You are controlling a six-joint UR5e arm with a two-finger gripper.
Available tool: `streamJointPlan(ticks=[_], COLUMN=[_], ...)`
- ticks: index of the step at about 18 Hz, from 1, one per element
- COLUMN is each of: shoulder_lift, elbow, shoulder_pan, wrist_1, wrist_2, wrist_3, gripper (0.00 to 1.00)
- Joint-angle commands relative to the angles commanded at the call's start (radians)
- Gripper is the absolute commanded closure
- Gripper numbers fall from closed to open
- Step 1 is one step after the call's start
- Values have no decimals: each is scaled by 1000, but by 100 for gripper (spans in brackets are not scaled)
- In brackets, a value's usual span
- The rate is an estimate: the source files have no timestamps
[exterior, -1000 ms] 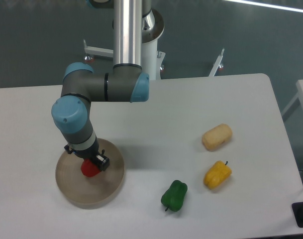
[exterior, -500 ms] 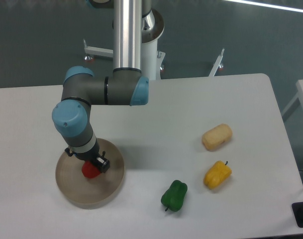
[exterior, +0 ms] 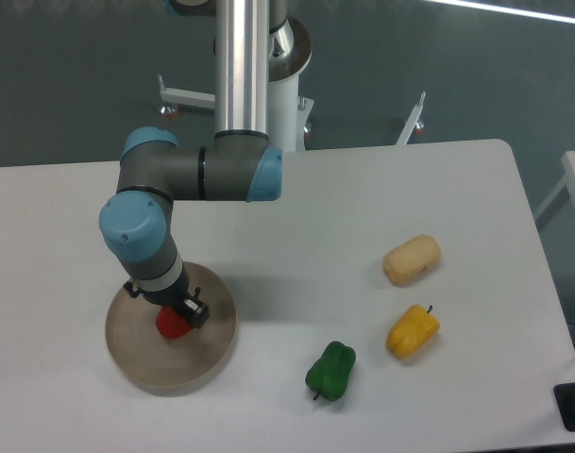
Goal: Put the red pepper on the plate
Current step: 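Lower the red pepper onto the plate and hold it there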
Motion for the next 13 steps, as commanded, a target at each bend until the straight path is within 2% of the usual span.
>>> streamJointPlan(ticks=[1, 4, 7, 13], shoulder_lift=[2, 2, 3, 20], elbow=[-2, 0, 0, 3], shoulder_pan=[0, 0, 0, 0], wrist_1=[0, 0, 0, -8], wrist_2=[0, -2, 0, -2], wrist_3=[-1, 0, 2, 5], gripper=[18, 14, 1, 0])
